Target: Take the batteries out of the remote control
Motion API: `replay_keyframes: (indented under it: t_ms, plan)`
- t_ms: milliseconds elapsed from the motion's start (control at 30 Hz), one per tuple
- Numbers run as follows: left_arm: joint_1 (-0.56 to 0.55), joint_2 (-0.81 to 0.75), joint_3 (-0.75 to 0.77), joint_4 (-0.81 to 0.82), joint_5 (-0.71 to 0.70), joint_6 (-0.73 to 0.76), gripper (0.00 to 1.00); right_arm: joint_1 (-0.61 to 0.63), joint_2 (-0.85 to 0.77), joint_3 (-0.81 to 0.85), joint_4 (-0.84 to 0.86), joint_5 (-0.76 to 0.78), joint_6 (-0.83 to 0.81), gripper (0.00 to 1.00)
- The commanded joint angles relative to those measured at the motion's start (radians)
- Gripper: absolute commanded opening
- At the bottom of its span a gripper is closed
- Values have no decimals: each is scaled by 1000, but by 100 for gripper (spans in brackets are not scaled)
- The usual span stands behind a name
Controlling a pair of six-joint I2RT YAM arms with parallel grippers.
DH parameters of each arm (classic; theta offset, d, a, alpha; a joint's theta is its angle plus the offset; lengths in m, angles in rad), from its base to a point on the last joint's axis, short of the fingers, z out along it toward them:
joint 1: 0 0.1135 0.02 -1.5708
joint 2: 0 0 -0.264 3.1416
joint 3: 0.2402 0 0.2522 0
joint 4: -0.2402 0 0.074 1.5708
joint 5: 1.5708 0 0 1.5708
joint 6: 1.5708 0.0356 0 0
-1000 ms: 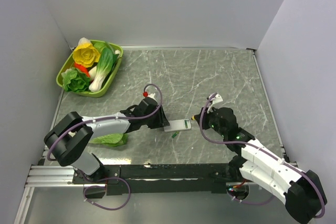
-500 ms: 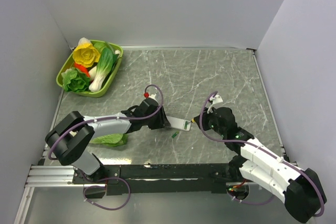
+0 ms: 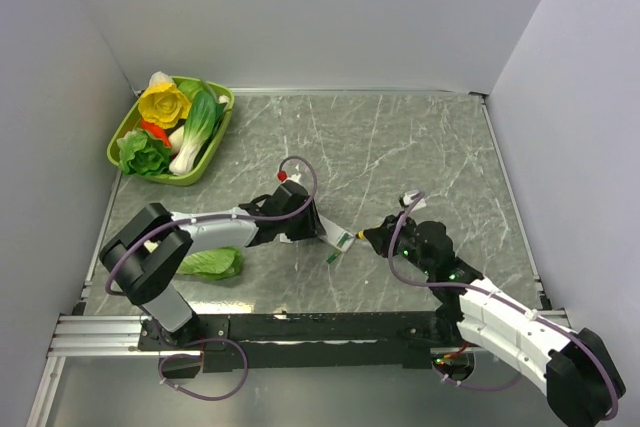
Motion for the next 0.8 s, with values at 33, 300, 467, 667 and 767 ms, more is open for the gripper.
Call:
replay_keyframes:
  t_ms: [33,300,467,667,767]
  plan:
    - [14,21,42,-11,-15,21,42,51,-22,-37,93,17,18,0]
    - [51,13,54,-12,-6,42,41,231,-32,-99,168,213,-5,0]
    - [69,-12,74,-57,-6,58,40,260,-17,-97,179,241,-14,0]
    - [83,-65,105,-37,8,108,39,290,0,-68,145,286,-29,0]
    - [86,-52,119,18,55,138,39,307,-3,-59,142,313,-35,0]
